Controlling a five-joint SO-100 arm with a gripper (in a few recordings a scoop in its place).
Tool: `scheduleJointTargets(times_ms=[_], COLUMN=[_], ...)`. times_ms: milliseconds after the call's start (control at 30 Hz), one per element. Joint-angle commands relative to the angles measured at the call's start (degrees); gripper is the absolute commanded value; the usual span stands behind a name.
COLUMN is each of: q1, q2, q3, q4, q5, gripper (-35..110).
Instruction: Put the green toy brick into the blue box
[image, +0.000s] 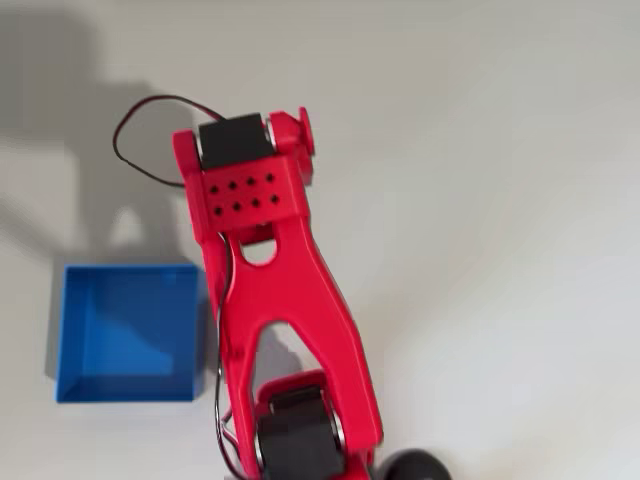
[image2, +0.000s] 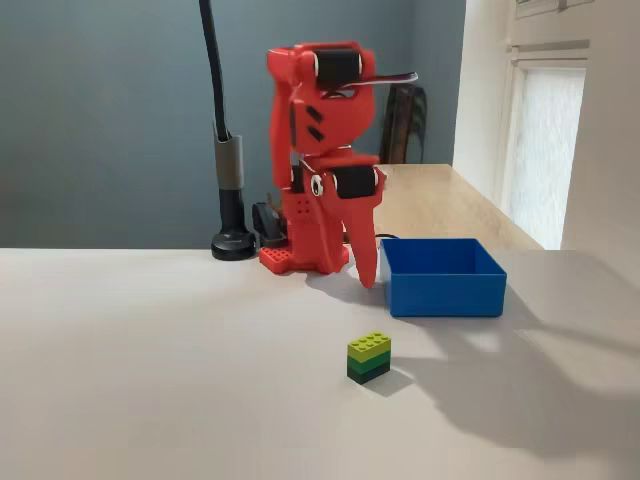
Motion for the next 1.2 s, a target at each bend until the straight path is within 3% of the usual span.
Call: scheduleJointTargets(times_ms=[0,667,1167], q1=[-1.1,-2.8,-3.0], q2=[-4.0,-32.8,-38.0], q3=[-7.2,-31.8,-34.5], q4=[0.9,0.7,0.7], q5=[-1.8,-0.8,-1.1], gripper=[34,29,0])
